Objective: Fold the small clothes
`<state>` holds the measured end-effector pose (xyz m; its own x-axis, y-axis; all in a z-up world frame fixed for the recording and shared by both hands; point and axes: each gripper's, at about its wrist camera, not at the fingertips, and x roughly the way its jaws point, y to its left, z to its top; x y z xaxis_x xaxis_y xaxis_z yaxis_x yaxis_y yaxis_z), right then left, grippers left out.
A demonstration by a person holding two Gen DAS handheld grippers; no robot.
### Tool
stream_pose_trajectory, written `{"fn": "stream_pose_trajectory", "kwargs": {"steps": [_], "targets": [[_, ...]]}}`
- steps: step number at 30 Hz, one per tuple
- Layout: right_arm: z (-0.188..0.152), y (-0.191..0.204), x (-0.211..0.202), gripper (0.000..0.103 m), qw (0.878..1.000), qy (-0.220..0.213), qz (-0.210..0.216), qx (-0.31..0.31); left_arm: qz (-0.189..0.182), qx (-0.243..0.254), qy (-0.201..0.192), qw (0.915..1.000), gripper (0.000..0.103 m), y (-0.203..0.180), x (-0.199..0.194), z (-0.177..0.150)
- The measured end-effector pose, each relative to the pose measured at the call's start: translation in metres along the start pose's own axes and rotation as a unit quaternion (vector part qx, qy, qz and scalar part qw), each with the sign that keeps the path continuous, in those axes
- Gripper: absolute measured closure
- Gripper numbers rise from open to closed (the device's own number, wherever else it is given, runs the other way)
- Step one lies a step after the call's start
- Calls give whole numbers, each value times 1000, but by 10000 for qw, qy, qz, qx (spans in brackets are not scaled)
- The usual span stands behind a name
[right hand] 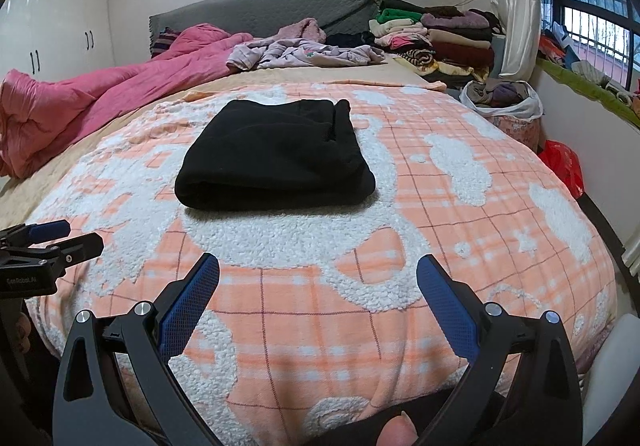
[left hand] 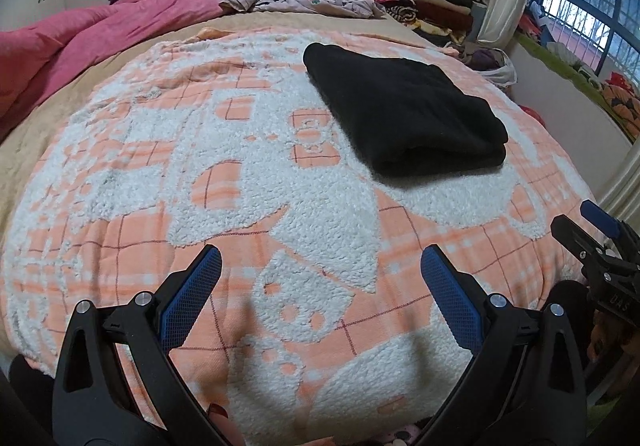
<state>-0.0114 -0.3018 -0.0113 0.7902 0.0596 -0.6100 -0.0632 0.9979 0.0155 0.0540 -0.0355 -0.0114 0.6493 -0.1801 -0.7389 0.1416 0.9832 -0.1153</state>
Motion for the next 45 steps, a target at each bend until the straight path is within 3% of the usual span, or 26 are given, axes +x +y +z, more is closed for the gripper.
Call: {"fn": "stream_pose_trajectory", "kwargs": {"steps": [45], "targets": [[1,0,-3,5,10000,-32,-13,-15,157,74,-23,9998,10,-3,-9,3]]}}
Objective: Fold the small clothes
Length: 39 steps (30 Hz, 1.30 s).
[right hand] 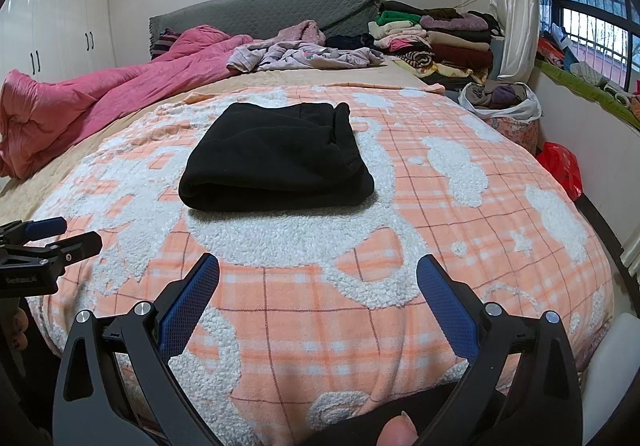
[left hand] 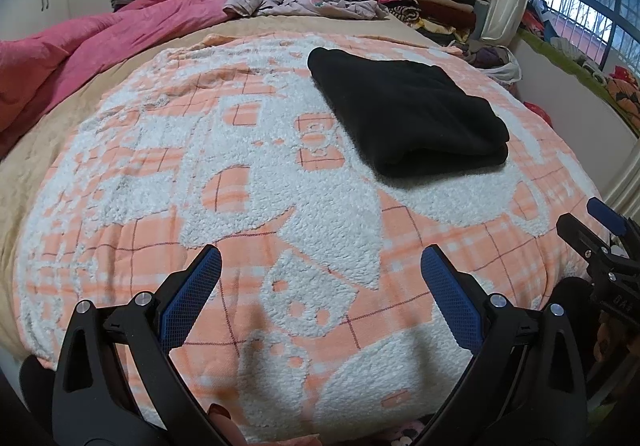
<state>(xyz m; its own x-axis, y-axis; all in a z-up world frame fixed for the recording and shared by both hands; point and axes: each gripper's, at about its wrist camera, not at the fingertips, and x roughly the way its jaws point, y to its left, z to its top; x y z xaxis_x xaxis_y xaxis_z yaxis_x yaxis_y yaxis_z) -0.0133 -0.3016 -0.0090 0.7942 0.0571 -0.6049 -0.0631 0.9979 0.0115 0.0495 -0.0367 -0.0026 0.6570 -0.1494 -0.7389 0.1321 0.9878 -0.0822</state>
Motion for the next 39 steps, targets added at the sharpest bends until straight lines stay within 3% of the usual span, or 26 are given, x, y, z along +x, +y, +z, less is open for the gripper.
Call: {"fn": "stream_pose_trajectory", "kwargs": {"steps": [26,31,35,37,39], "targets": [[-3,-1,-1,5,10000,28,-50,20,-30,163,53,9998,10,-2,1,-3],[-5,-7,-3,5,9999,36,-127,107,125,249,74,9996,10,-4,2,-3],[-6,-24,-8,5,9986,6,-408,339,296,281,194,9990,10,-1,7,-3],[-8,-42,-16,5,9962,-30,-710,501,561,385,198,9975,10,0,8,-4],[-14,-67,-27,5,9914,-74,-1120,668,424,347,133,9984,10,11,6,-3]]}}
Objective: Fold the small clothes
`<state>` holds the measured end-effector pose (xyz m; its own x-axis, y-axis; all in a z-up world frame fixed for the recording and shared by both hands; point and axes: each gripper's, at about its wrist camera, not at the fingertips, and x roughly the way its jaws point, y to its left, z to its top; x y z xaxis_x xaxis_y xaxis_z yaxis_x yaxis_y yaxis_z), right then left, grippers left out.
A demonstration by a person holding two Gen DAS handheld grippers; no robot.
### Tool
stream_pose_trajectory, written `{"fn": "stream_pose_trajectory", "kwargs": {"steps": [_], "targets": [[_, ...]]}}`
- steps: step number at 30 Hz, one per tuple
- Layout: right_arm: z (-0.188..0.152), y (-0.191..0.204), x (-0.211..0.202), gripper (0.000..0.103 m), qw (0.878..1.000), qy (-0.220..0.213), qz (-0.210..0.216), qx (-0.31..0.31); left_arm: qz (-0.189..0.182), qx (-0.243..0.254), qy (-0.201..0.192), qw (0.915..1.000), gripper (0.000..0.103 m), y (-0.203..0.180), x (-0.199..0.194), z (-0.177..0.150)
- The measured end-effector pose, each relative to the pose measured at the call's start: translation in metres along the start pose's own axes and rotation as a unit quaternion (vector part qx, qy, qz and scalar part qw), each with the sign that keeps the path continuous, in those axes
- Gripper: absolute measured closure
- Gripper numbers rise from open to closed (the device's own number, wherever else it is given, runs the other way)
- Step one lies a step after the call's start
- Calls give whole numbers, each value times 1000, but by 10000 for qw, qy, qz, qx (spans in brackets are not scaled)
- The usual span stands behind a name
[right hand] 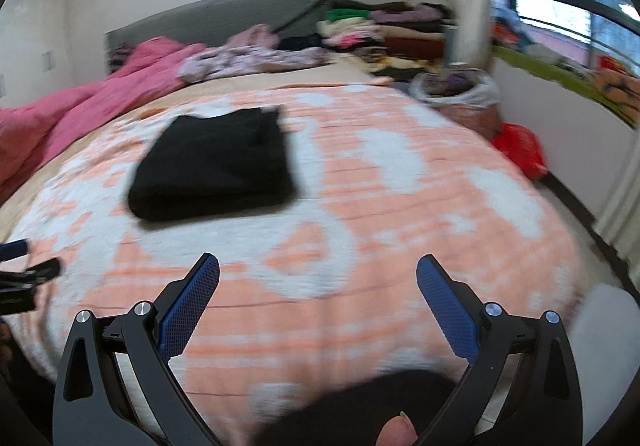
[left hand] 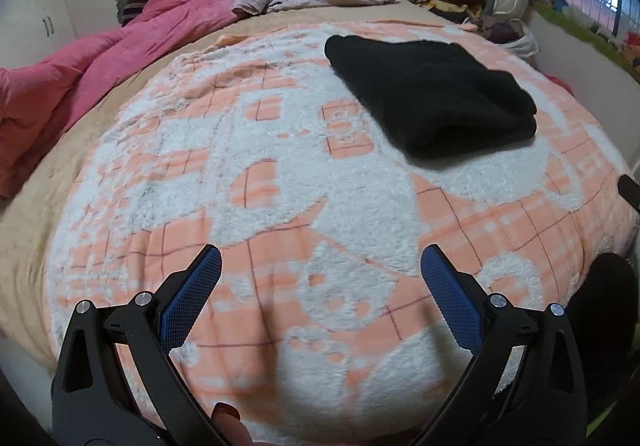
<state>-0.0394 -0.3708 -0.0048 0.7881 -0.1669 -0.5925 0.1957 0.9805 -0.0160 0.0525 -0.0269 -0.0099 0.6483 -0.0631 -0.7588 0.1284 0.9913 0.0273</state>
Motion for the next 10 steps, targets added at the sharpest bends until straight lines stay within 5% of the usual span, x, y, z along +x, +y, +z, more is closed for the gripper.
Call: {"fn": "stream_pose_trajectory", "kwargs": {"steps": [2,5,8,10], "targets": [[-3,-36,-5,5,9986,-56,-462,259,-164,-228,-2,9996,10,19,1,4],[-13,-114,-13,5,9866,-54,-1414,816,96,-648,68,9978,10,73,12,15],[-30,-204,-14,5,9581,168,-2436,1496,653,-1240,315,9896,10,156,34,27],[-50,-275,-5,5,9235,683,-3202,2000,1396,-1557,309,9774,10,223,47,34]]}}
